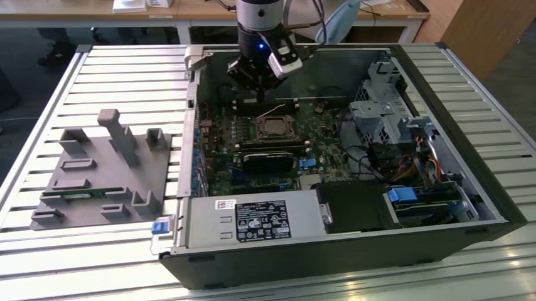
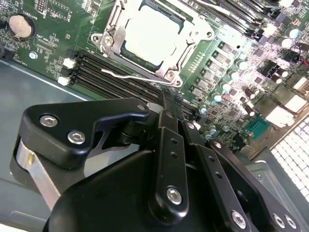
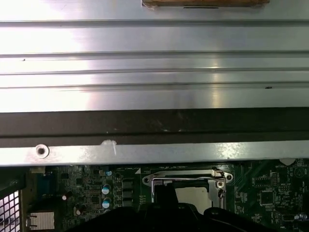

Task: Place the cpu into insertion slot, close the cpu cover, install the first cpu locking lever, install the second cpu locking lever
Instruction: 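Install the first cpu locking lever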

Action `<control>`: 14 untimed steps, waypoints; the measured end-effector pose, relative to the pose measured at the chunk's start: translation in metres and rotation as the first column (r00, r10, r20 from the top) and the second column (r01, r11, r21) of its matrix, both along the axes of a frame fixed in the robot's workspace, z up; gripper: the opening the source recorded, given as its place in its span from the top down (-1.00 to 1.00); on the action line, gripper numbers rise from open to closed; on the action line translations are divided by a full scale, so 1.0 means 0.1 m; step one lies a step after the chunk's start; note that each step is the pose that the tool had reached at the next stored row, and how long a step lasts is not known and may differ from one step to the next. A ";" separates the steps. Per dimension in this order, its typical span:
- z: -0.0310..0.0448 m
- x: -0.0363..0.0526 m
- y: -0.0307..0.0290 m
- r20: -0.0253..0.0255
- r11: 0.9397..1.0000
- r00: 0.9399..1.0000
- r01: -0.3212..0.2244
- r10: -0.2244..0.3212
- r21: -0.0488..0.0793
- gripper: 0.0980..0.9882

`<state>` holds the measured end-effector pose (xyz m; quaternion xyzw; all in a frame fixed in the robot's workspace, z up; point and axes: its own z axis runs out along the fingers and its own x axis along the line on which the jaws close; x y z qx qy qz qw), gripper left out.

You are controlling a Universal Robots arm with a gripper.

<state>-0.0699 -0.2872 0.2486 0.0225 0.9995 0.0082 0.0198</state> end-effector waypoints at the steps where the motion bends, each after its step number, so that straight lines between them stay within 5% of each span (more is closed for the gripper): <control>1: -0.002 0.006 0.000 0.000 1.000 1.000 0.000 0.000 0.000 0.96; 5: -0.025 0.015 0.000 0.000 1.000 1.000 0.000 0.000 0.031 0.96; 14: -0.118 0.078 0.002 0.000 0.999 0.999 -0.033 0.033 0.031 0.96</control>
